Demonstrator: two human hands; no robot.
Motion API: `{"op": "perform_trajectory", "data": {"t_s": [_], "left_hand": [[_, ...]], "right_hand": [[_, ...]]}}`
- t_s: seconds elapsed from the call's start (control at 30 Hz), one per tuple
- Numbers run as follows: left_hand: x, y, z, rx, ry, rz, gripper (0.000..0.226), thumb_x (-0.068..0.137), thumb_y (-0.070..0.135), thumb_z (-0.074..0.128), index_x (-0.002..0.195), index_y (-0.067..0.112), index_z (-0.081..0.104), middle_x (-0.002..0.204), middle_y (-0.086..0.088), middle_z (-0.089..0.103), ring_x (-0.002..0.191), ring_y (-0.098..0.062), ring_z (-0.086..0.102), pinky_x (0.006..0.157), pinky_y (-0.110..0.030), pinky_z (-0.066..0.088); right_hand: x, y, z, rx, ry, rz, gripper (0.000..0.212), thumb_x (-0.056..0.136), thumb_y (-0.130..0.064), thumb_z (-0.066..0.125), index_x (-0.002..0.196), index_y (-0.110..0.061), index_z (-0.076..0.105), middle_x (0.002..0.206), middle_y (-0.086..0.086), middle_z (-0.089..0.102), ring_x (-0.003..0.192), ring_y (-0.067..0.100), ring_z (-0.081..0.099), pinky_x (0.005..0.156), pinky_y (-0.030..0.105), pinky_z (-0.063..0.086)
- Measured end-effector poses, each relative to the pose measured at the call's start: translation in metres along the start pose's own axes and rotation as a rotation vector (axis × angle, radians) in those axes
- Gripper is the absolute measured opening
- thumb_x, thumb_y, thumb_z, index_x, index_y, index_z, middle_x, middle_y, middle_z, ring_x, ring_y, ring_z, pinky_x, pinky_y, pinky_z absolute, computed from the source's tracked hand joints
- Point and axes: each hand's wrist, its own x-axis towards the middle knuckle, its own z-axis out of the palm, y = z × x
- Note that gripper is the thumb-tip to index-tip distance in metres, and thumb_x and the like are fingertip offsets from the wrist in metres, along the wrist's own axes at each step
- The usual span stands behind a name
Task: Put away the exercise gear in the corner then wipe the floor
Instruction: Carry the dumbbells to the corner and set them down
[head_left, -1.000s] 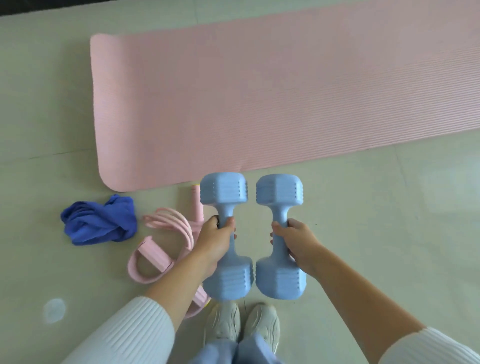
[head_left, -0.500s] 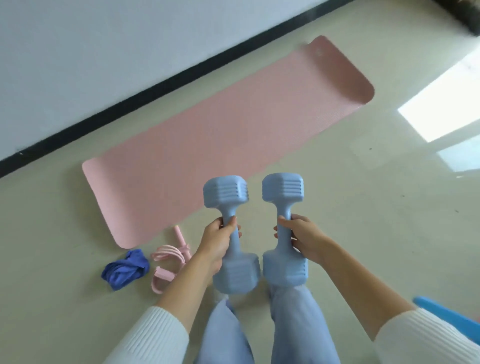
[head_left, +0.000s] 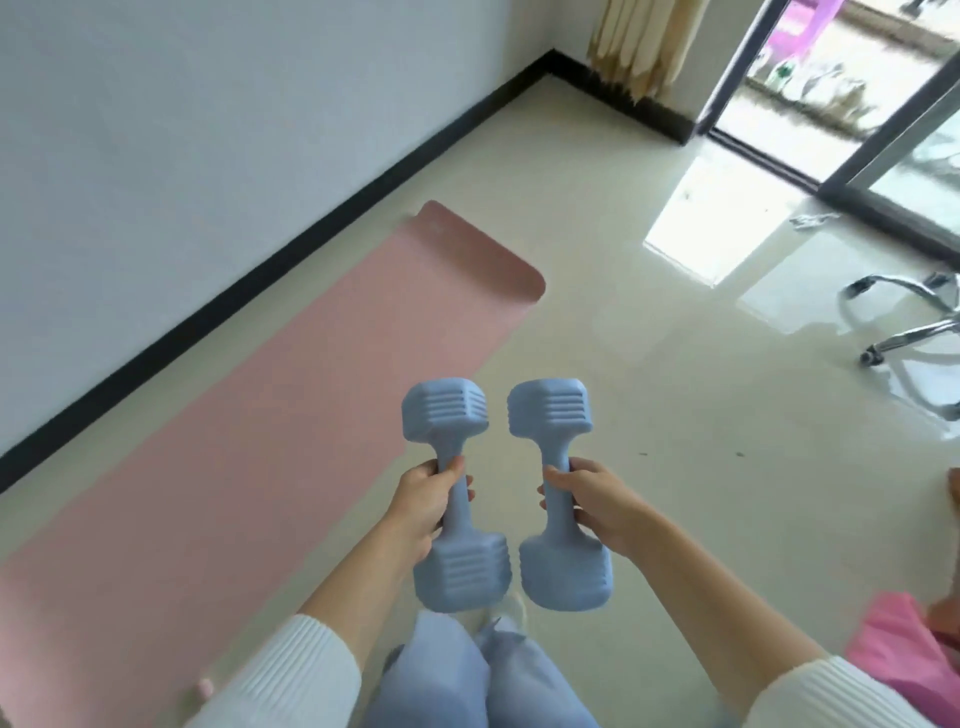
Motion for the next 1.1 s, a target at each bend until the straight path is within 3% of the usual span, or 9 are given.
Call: {"op": "perform_trajectory", "data": {"t_s": [0.13,0.3,0.63,0.77,0.87,1.1], "left_hand": [[0.051,0.093,0.073,0.064,-0.077,0.072,0.027,0.095,0.03,0.058,0.103,0.005,0.061,0.087,-0.006,0.063,0.081,-0.022,0.061,0.077,-0.036,0.051],[0.142,0.219,0.151,0.157,-0.156,0.143,0.024,0.093,0.027,0.06,0.097,0.004,0.061,0.085,-0.008,0.064,0.077,-0.022,0.061,0.072,-0.033,0.051],[0.307,0.447,0.301,0.288,-0.208,0.099,0.023,0.092,0.026,0.063,0.092,0.003,0.062,0.08,-0.008,0.063,0.069,-0.021,0.06,0.068,-0.034,0.052],[0.373,0.523,0.372,0.257,-0.243,0.063,0.027,0.091,0.028,0.064,0.095,0.002,0.062,0.081,-0.008,0.064,0.075,-0.024,0.062,0.083,-0.047,0.054],[0.428,0.579,0.433,0.268,-0.244,0.078,0.027,0.092,0.029,0.063,0.097,0.003,0.062,0.089,-0.01,0.066,0.08,-0.024,0.064,0.083,-0.041,0.053],[0.548,0.708,0.568,0.306,-0.228,0.054,0.025,0.093,0.027,0.061,0.097,0.003,0.063,0.092,-0.013,0.068,0.08,-0.025,0.064,0.085,-0.042,0.053]], "right_hand": [[0.042,-0.077,-0.071,0.026,0.051,-0.066,0.014,0.095,-0.016,0.056,0.102,-0.005,0.059,0.092,0.012,0.06,0.089,0.025,0.059,0.093,0.042,0.05],[0.119,-0.188,-0.149,0.03,0.107,-0.113,0.012,0.094,-0.014,0.057,0.098,-0.003,0.058,0.089,0.013,0.06,0.085,0.026,0.059,0.086,0.038,0.051],[0.271,-0.399,-0.294,0.184,0.197,-0.086,0.014,0.093,-0.016,0.059,0.1,-0.003,0.059,0.09,0.013,0.062,0.083,0.026,0.06,0.082,0.039,0.053],[0.327,-0.476,-0.359,0.23,0.215,-0.093,0.015,0.093,-0.015,0.06,0.099,-0.002,0.059,0.09,0.015,0.061,0.082,0.028,0.06,0.078,0.039,0.053],[0.379,-0.532,-0.411,0.237,0.23,-0.092,0.015,0.092,-0.016,0.06,0.097,-0.002,0.059,0.088,0.015,0.061,0.083,0.028,0.06,0.077,0.04,0.053],[0.502,-0.668,-0.535,0.186,0.269,-0.006,0.017,0.091,-0.017,0.06,0.098,-0.002,0.06,0.089,0.014,0.062,0.082,0.027,0.061,0.081,0.04,0.053]]}}
